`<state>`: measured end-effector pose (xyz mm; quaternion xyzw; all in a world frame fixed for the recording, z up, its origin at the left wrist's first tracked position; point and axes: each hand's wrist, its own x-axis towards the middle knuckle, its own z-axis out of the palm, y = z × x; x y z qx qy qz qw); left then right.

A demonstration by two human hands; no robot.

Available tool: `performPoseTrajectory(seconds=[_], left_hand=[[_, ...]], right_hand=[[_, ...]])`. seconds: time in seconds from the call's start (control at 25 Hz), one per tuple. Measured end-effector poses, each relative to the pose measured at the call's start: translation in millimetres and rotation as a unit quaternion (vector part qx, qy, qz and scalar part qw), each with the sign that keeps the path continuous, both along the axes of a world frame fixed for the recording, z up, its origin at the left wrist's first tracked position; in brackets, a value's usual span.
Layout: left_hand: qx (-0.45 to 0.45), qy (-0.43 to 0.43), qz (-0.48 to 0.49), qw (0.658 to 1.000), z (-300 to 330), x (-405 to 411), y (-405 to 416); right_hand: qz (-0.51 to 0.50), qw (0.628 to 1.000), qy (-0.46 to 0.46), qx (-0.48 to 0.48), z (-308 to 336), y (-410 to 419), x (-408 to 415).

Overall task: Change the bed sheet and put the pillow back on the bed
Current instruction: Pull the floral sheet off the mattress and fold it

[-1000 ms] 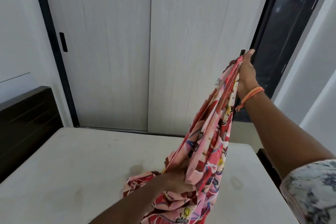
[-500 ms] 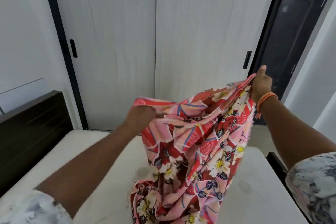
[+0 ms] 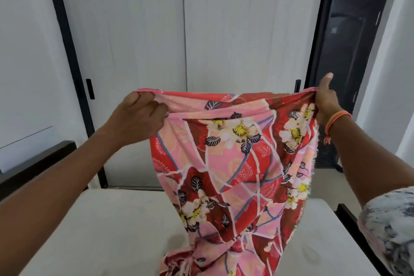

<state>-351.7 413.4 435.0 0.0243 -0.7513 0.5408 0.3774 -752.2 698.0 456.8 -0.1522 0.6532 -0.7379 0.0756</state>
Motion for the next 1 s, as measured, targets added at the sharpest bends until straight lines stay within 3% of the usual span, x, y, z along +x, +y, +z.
performPoseTrajectory(seconds=[0.08,0.16,0.28,0.4,0.56,0.68,0.8,0.92,1.0], left_hand=[[0.035,-0.004,0.066,0.997,3.3,-2.8,-12.0],[0.087,-0.08,0.116,0.986,0.8,1.6,-28.9],[0.119,-0.185,0.148,0.964,-16.4,10.3,-39.3],[0.095,-0.184,0.076,0.975,-25.8,15.6,-43.2],[0.092,-0.135,0.1,0.982,-13.3,16.0,-52.5],[0.118,-0.034,0.107,0.987,3.0,8.1,-59.9],[0.112,0.052,0.109,0.986,40.6,-4.6,-55.0],[0.06,0.075,0.14,0.986,90.3,-12.2,-49.0],[0.002,0.107,0.181,0.978,129.1,-7.7,-44.2]], right_hand=[[0.121,0.992,0.017,-0.018,4.4,-3.4,5.7],[0.221,0.973,0.062,-0.028,8.0,-7.0,11.2],[0.252,0.955,0.156,0.016,11.7,-5.7,6.5],[0.172,0.958,0.203,0.107,8.1,-0.5,-7.6],[0.024,0.943,0.255,0.211,1.9,-21.1,-23.7],[-0.109,0.871,0.337,0.342,8.3,-36.3,-22.3],[-0.217,0.789,0.354,0.452,31.0,-39.2,0.2],[-0.263,0.752,0.382,0.467,70.7,-38.5,11.2],[-0.272,0.761,0.37,0.458,108.0,-35.8,12.6]])
